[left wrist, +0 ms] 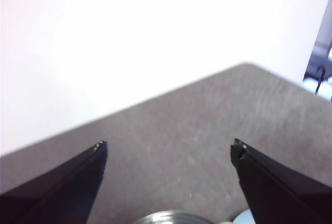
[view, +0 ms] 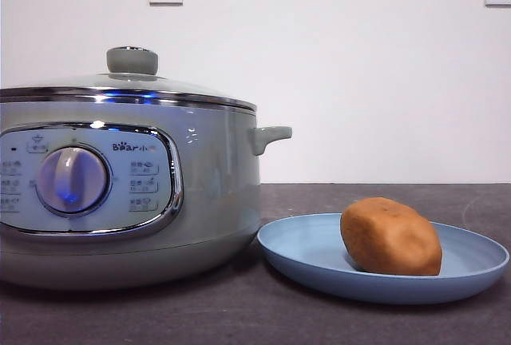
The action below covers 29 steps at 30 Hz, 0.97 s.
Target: Take the potato out from the steamer,put the potato on the plate,close the lid
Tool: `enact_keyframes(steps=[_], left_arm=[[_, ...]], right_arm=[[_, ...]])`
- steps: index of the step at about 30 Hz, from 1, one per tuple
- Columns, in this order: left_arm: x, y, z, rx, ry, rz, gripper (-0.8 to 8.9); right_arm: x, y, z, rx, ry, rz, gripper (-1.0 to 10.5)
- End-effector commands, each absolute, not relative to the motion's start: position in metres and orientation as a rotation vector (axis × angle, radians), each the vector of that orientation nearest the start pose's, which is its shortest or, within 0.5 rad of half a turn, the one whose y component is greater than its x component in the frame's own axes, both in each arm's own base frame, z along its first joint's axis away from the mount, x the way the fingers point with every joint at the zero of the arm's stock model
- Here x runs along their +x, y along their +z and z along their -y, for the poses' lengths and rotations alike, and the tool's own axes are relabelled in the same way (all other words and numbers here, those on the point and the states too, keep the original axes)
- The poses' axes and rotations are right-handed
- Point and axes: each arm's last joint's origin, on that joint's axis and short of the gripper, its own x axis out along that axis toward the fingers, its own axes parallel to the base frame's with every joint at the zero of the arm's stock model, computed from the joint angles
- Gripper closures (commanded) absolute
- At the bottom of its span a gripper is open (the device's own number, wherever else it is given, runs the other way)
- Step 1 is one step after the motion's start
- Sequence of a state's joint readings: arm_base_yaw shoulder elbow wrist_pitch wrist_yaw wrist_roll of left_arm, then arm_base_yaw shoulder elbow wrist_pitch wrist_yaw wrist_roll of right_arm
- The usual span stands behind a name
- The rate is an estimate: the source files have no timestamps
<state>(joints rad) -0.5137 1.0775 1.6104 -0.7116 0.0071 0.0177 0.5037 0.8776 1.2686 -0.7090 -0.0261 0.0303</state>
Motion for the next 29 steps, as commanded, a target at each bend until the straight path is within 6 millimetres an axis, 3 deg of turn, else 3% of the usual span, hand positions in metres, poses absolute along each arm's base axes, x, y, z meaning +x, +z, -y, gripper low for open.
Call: enact_keyframes(steps=[1,5,10,12,14,29], left_arm=[[0.13,0.5,0.074,0.066,-0.522,-0.14,4.06],[0.113,0.501,0.065,0.069,-0.523,-0.14,4.06],[0.109,0.498,0.062,0.081,-0.522,-0.173,4.19],[0.108,0.496,0.062,0.109,-0.525,-0.191,5.55],[0.108,0.493,0.062,0.143,-0.53,-0.208,8.32],[0.108,0.492,0.062,0.14,-0.528,-0.219,8.17]], right_arm=[[0.129,0.427,-0.072,-0.038,0.523,-0.303,5.1],[0.129,0.428,-0.072,-0.035,0.524,-0.288,5.1],[0.129,0.429,-0.072,-0.034,0.523,-0.286,5.6],[0.129,0.429,-0.072,-0.034,0.523,-0.286,7.2],[0.128,0.429,-0.071,-0.035,0.524,-0.282,9.5],[0.128,0.429,-0.071,-0.013,0.512,-0.287,9.5]])
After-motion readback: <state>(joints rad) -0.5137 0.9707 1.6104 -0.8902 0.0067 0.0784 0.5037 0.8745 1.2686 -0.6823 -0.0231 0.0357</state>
